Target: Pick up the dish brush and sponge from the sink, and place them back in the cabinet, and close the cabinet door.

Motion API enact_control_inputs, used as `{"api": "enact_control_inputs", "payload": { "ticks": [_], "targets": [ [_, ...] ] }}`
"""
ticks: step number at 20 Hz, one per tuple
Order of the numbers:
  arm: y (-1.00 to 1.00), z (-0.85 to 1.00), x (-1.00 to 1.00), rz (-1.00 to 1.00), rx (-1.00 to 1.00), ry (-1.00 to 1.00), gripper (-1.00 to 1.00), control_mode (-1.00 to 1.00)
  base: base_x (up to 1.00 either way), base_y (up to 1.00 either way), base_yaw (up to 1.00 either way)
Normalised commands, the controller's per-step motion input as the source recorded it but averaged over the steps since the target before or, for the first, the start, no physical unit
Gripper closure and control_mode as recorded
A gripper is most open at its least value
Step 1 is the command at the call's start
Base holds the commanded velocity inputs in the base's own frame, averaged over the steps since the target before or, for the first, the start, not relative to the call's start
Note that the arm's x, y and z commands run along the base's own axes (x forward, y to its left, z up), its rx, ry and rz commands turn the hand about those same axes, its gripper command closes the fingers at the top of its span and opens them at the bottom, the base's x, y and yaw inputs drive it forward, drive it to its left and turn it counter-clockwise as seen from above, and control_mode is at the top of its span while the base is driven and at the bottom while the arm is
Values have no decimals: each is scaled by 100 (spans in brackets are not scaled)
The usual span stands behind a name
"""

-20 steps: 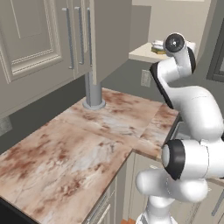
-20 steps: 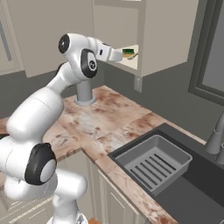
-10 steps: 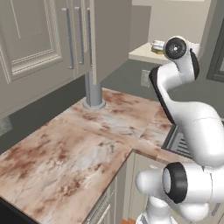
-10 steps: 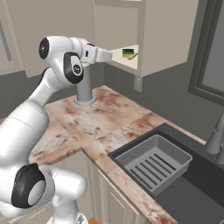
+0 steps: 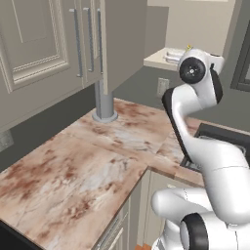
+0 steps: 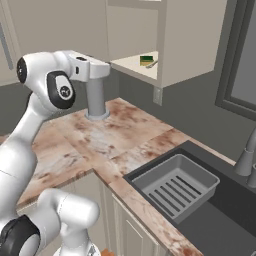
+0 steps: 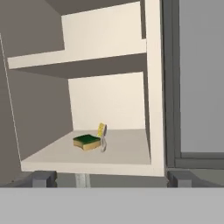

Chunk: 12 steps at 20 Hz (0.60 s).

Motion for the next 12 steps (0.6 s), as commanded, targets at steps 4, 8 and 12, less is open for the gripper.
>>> {"api": "enact_control_inputs", "payload": {
  "ticks": [4, 8, 12],
  "targets": [
    [43, 0, -49, 0, -6, -8, -100, -100, 0, 0, 0],
    [43, 0, -40, 2, -5, -8, -100, -100, 0, 0, 0],
    [42, 0, -39, 1, -3, -6, -100, -100, 0, 0, 0]
  ]
}}
